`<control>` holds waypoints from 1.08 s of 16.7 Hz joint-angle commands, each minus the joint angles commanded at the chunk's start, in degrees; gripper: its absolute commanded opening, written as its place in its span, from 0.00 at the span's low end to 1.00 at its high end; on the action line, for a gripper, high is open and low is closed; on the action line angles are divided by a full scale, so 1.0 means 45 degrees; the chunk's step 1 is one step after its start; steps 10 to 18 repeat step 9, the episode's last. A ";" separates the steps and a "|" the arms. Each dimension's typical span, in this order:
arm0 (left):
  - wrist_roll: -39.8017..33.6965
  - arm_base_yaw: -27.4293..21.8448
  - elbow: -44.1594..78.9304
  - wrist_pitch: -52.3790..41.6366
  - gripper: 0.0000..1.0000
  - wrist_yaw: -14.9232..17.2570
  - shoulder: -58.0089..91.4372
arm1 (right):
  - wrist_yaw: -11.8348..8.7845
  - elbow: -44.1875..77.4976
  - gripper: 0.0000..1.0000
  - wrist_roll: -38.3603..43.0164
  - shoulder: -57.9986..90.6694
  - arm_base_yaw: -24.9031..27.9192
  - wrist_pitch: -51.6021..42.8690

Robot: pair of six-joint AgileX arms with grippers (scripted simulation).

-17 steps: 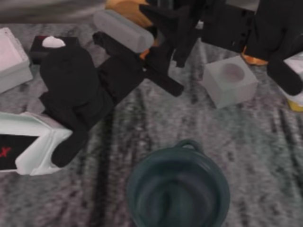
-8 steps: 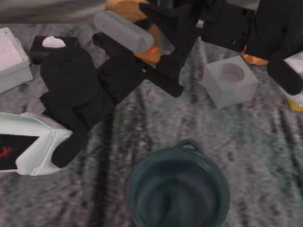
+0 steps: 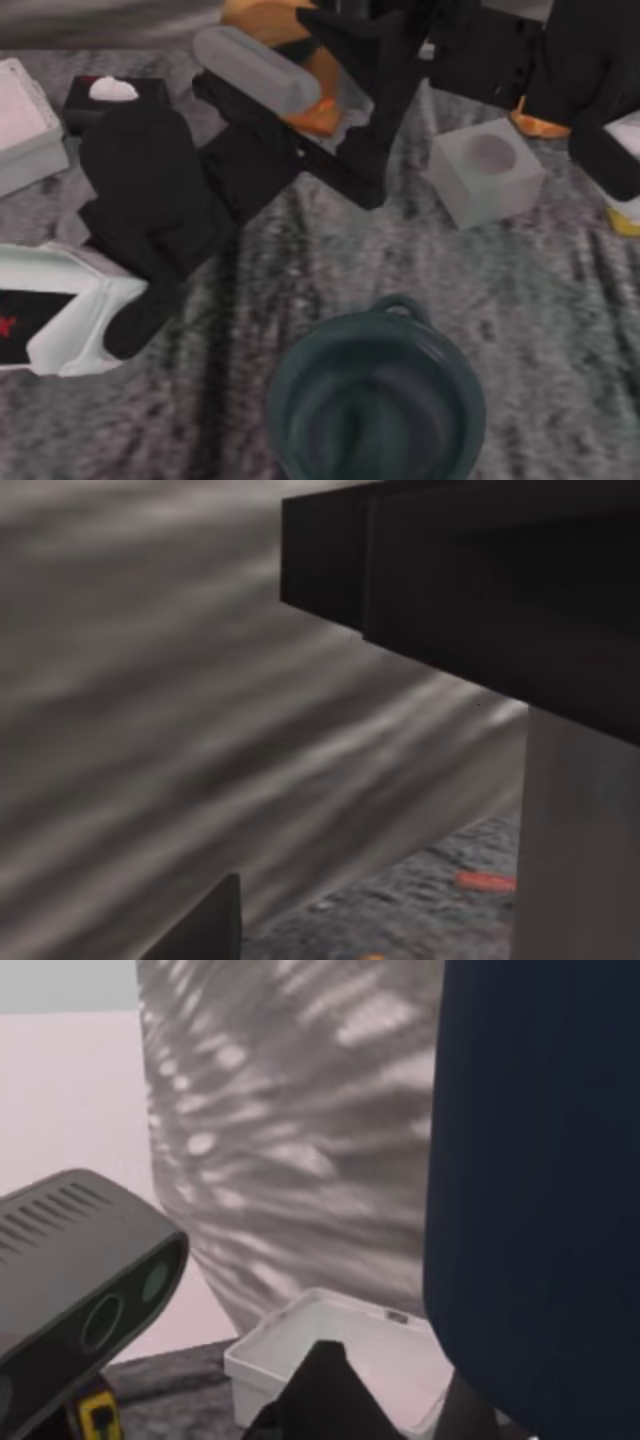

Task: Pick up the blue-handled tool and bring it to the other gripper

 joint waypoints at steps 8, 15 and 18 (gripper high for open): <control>-0.0052 0.0745 -0.3195 0.0346 1.00 0.0440 -0.2826 | -0.1467 -0.1054 0.00 0.0109 -0.0927 -0.1373 0.0204; -0.0052 0.0757 -0.3239 0.0359 1.00 0.0450 -0.2871 | -0.1493 -0.1073 0.00 0.0111 -0.0943 -0.1397 0.0207; -0.0052 0.0757 -0.3239 0.0359 1.00 0.0450 -0.2871 | -0.1493 -0.1073 0.00 0.0111 -0.0943 -0.1397 0.0207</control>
